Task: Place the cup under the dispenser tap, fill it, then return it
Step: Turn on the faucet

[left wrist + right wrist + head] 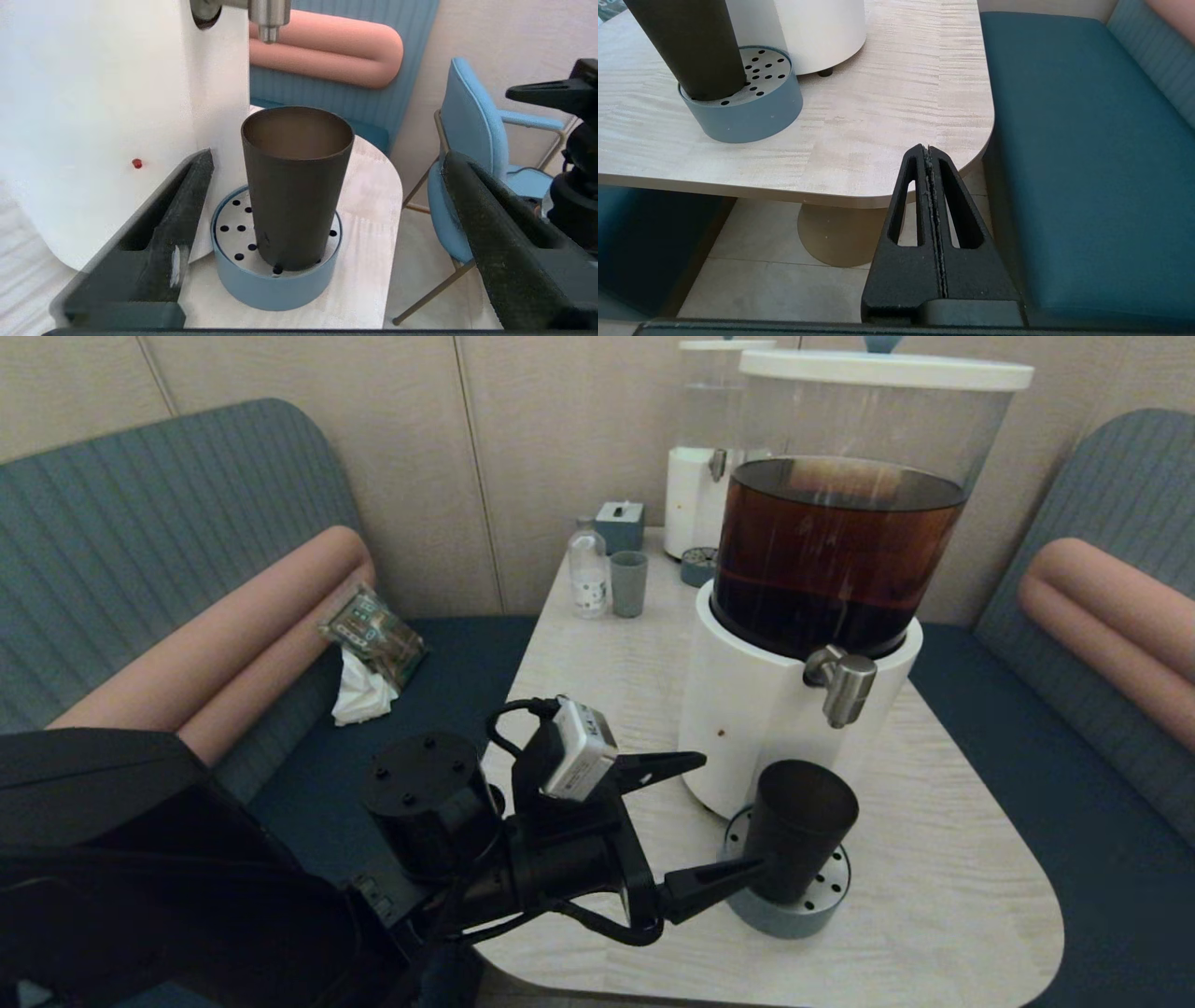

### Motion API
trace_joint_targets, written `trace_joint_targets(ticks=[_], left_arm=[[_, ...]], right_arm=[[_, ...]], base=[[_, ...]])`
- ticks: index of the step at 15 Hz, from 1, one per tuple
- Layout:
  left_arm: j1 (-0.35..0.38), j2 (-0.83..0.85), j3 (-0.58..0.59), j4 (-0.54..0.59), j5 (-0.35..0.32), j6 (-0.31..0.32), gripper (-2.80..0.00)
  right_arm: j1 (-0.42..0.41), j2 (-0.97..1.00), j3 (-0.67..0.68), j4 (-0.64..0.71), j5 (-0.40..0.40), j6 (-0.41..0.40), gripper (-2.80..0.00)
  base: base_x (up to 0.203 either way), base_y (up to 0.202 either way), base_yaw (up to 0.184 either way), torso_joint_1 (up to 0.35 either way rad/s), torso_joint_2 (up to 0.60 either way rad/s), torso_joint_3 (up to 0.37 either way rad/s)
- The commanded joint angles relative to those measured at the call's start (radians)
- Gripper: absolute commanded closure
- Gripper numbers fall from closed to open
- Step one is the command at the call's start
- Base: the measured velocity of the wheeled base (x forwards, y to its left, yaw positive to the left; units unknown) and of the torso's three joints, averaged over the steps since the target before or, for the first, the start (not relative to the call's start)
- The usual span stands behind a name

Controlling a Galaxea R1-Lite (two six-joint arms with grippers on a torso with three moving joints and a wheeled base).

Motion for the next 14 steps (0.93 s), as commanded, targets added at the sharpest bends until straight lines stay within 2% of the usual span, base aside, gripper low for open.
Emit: trace_joint_targets(ticks=[1, 4, 10, 14], left_arm=[[0.000, -0.026, 0.017, -0.009, -0.003, 0.001, 0.00], [0.001, -0.015, 0.031, -0.009, -0.003, 0.001, 0.00], [0.000, 0.114, 0.021, -0.009, -0.005, 0.005, 0.00], [0.000, 0.177, -0.081, -0.009, -0.005, 0.005, 0.00]], right_arm=[[0.000, 0.001, 0.000, 0.000, -0.001, 0.000, 0.00], [0.000, 0.000, 0.000, 0.000, -0.001, 0.000, 0.00], [0.000, 0.001, 0.000, 0.000, 0.001, 0.000, 0.00], [0.000, 0.001, 0.000, 0.000, 0.001, 0.000, 0.00]], base=[[0.000, 0.000, 0.000, 0.000, 0.00, 0.000], [0.000, 0.000, 0.000, 0.000, 0.00, 0.000], [0.000, 0.000, 0.000, 0.000, 0.00, 0.000], [0.000, 0.000, 0.000, 0.000, 0.00, 0.000]])
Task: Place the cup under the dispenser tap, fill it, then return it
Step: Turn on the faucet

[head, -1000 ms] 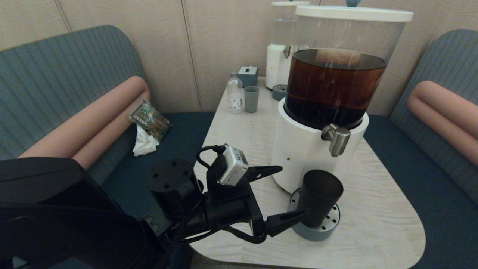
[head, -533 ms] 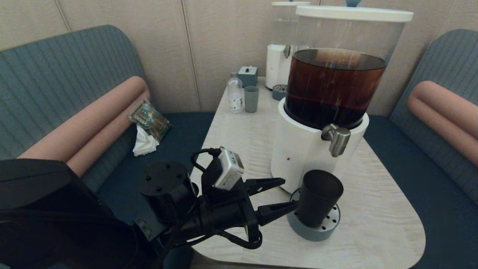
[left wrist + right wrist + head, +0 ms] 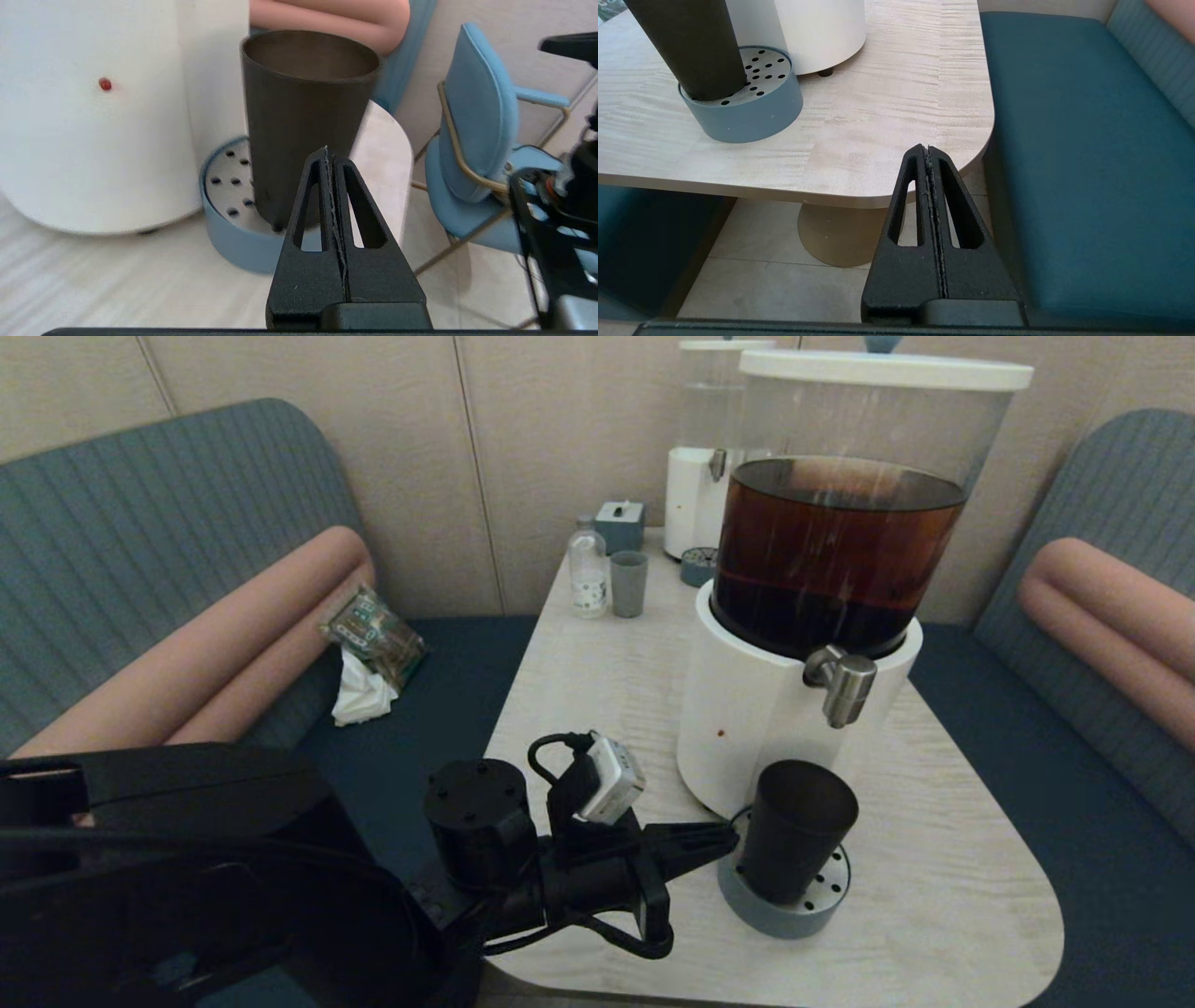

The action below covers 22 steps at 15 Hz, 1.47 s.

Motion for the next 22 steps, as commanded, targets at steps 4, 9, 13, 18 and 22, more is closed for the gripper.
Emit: trace_joint_targets(ticks=[4, 9, 13, 18, 22], left_arm=[[-0.001, 0.087, -0.122, -0.009, -0.003, -0.012, 0.00], [-0.006, 0.135, -0.166, -0.009, -0.003, -0.013, 0.00], [-0.006, 0.134, -0.157, -0.009, -0.003, -0.011, 0.00], [-0.005, 0.122, -0.121, -0.009, -0.003, -0.003, 0.00], [-0.012, 0.101, -0.053, -0.009, -0.007, -0.001, 0.00]], right_arm=[[0.000, 0.000, 0.000, 0.000, 0.000, 0.000, 0.00], [0.000, 0.001, 0.000, 0.000, -0.001, 0.000, 0.00], [0.000, 0.001, 0.000, 0.000, 0.000, 0.000, 0.00], [0.000, 0.001, 0.000, 0.000, 0.000, 0.000, 0.00], [0.000, 0.000, 0.000, 0.000, 0.001, 0.000, 0.00]], base=[[0.000, 0.000, 0.000, 0.000, 0.00, 0.000], [0.000, 0.000, 0.000, 0.000, 0.00, 0.000], [0.000, 0.000, 0.000, 0.000, 0.00, 0.000], [0.000, 0.000, 0.000, 0.000, 0.00, 0.000], [0.000, 0.000, 0.000, 0.000, 0.00, 0.000]])
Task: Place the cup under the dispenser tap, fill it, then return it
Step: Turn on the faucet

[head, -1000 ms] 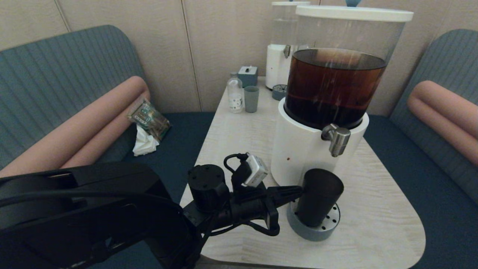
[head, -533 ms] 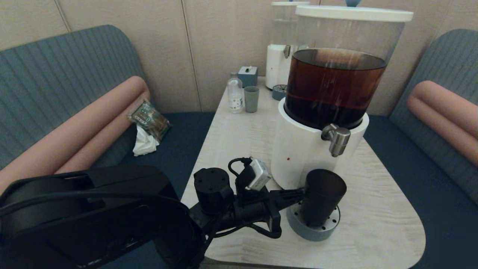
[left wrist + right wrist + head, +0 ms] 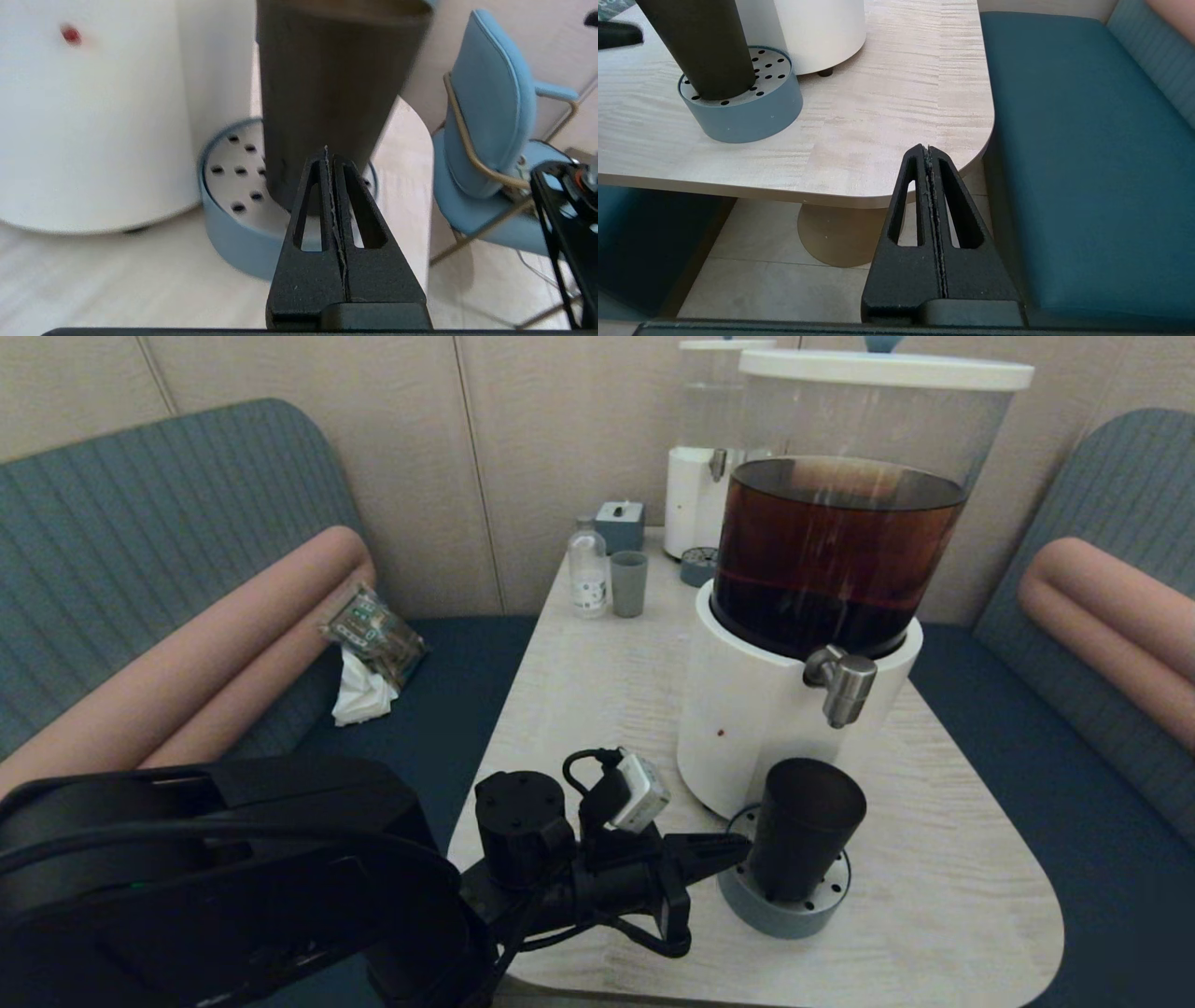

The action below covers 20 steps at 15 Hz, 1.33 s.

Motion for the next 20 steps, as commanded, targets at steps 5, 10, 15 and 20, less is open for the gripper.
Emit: trace_joint_targets(ticks=[5, 10, 15, 20], left_arm=[[-0.022, -0.008, 0.023, -0.008, -0.070, -0.006, 0.00], [-0.034, 0.011, 0.005, -0.008, -0.081, -0.010, 0.00], [-0.043, 0.044, -0.057, -0.008, -0.082, -0.012, 0.00], [-0.047, 0.078, -0.103, -0.008, -0.082, -0.015, 0.00]], right_arm=[[0.000, 0.000, 0.000, 0.000, 0.001, 0.000, 0.00], [0.000, 0.001, 0.000, 0.000, 0.000, 0.000, 0.00], [0.000, 0.000, 0.000, 0.000, 0.000, 0.000, 0.00], [0.000, 0.000, 0.000, 0.000, 0.001, 0.000, 0.00]], base=[[0.000, 0.000, 0.000, 0.000, 0.00, 0.000], [0.000, 0.000, 0.000, 0.000, 0.00, 0.000], [0.000, 0.000, 0.000, 0.000, 0.00, 0.000], [0.000, 0.000, 0.000, 0.000, 0.00, 0.000]])
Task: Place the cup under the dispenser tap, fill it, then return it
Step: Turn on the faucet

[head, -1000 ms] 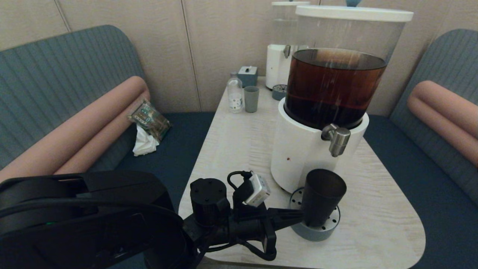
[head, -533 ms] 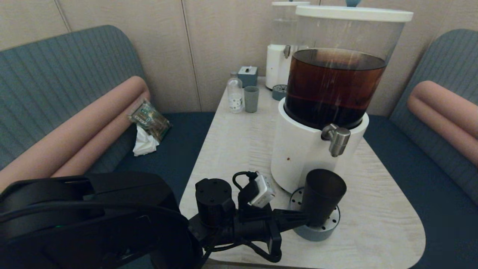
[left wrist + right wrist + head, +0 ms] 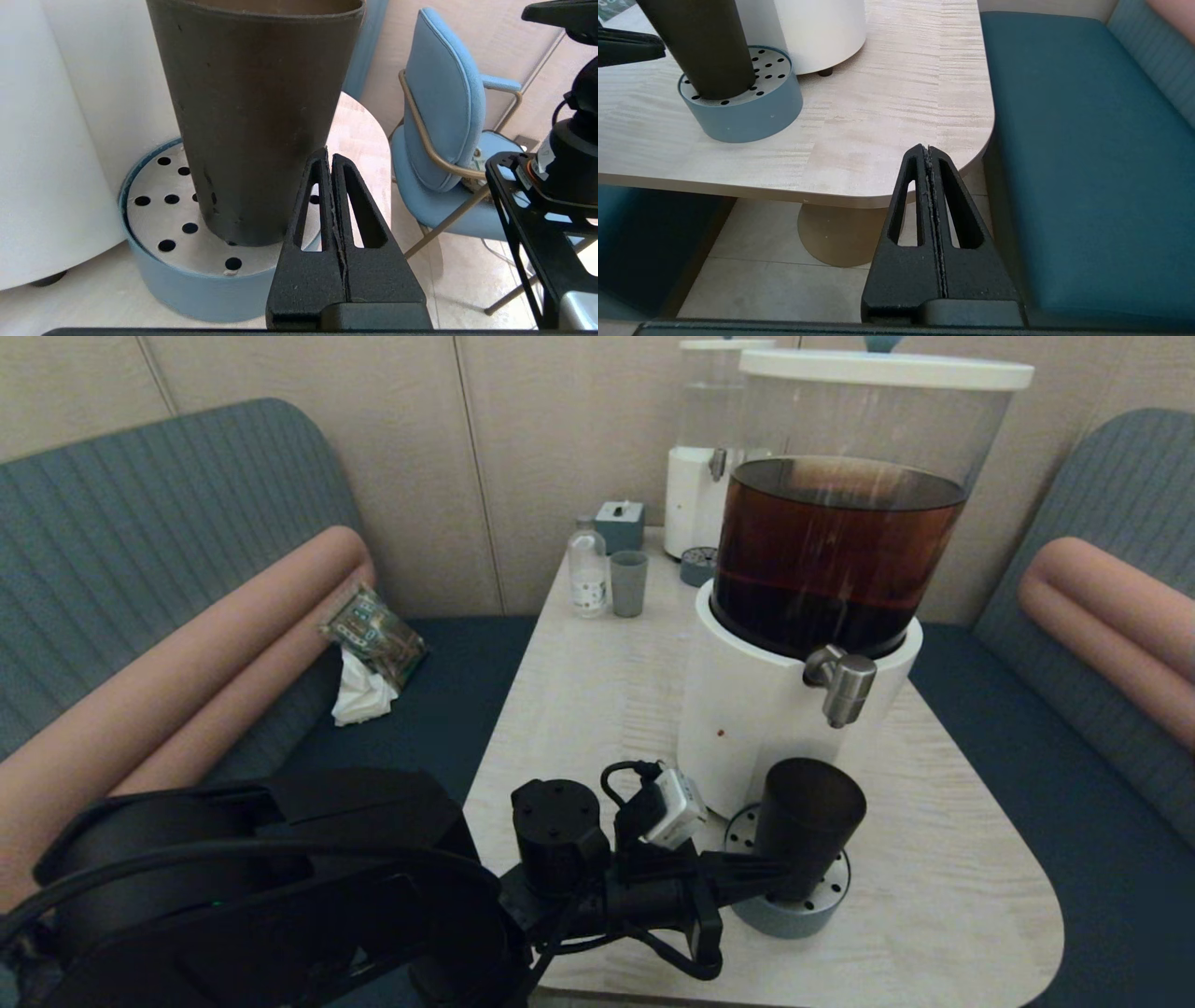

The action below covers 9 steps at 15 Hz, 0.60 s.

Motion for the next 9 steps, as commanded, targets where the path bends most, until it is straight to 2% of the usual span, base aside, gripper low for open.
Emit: trace_joint_targets(ticks=[1, 9], left_arm=[[0.000, 0.014, -0.012, -0.009, -0.004, -0.002, 0.00], [0.000, 0.022, -0.030, -0.009, 0.004, -0.003, 0.00]], right_arm=[[0.000, 0.000, 0.000, 0.000, 0.001, 0.000, 0.00], [0.000, 0.001, 0.000, 0.000, 0.001, 0.000, 0.00]], base=[[0.000, 0.000, 0.000, 0.000, 0.00, 0.000], [0.000, 0.000, 0.000, 0.000, 0.00, 0.000]])
